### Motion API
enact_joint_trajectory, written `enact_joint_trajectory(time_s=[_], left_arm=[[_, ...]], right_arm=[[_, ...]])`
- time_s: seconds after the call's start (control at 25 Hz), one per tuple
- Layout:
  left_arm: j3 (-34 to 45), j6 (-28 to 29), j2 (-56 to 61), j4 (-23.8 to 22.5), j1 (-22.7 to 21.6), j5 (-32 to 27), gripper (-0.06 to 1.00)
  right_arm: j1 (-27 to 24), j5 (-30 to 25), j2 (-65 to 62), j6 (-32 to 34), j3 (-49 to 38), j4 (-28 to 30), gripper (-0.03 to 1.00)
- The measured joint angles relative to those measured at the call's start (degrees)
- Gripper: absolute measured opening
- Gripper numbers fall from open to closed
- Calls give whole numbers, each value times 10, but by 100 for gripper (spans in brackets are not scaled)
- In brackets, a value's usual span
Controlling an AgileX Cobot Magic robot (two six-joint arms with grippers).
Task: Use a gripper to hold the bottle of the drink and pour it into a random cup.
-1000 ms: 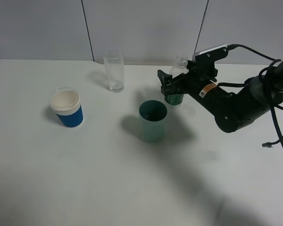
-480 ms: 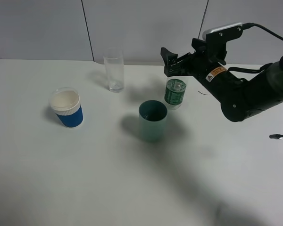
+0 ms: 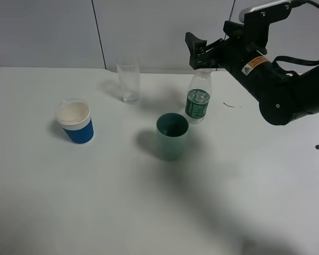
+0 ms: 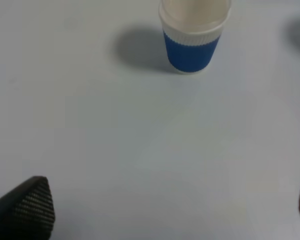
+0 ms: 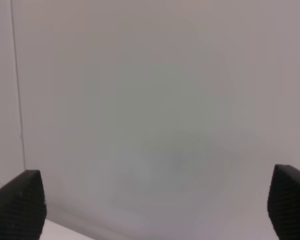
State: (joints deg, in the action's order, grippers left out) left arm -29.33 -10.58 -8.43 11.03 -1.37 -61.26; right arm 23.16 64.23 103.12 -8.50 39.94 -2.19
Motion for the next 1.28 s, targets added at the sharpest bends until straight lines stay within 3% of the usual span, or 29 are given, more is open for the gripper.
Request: enact_joint_trajectory(time_s=[0.96,1.28], left_arm=[[0,0,0,0,0,0,99],[0,0,0,0,0,0,99]], right_arm=[[0,-304,-218,-78,0,-6,87],[0,-441,-276,-102,0,-6,87]])
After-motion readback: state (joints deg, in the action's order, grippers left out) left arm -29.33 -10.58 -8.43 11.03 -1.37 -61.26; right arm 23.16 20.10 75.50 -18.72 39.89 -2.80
